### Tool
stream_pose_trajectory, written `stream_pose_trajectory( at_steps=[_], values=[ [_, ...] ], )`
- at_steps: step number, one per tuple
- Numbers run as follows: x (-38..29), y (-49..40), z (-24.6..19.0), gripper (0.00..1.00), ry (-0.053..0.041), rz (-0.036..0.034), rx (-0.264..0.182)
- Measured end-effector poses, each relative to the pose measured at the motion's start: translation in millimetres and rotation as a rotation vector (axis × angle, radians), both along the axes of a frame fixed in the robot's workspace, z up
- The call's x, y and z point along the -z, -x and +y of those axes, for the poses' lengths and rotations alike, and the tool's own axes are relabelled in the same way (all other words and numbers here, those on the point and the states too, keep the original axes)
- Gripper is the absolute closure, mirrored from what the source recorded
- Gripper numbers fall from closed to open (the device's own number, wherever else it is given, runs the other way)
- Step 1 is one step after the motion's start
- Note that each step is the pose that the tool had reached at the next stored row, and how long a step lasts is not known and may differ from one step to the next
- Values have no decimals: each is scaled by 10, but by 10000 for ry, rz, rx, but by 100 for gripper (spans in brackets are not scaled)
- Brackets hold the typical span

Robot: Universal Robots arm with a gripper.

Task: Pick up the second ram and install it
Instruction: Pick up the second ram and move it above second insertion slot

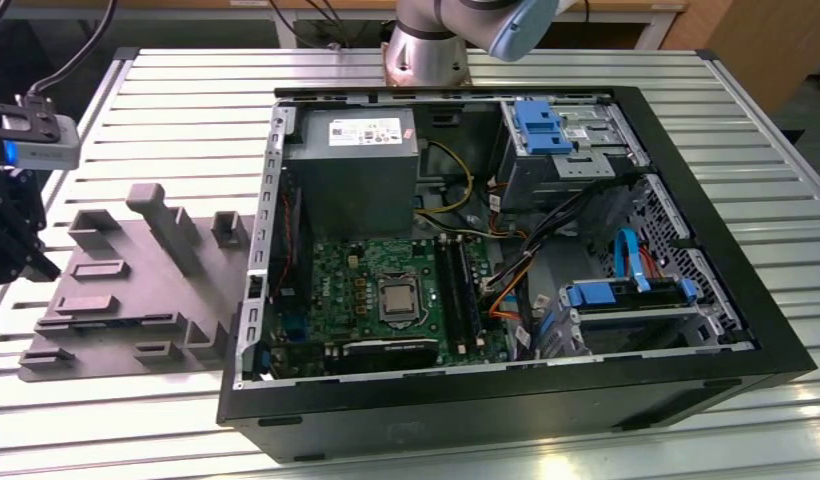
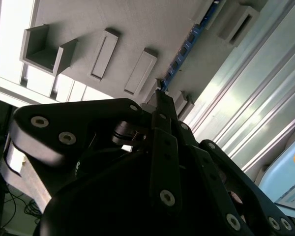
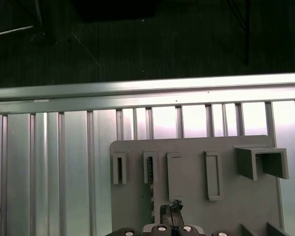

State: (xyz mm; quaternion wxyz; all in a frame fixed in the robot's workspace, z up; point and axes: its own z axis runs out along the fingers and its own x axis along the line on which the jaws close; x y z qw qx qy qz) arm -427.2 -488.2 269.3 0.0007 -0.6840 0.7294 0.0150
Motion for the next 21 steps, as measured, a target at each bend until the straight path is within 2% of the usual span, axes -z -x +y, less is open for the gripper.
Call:
stream_pose_trajectory(
  at_steps=[21],
  values=[
    [63, -41, -18, 89, 0, 0, 0]
  ],
)
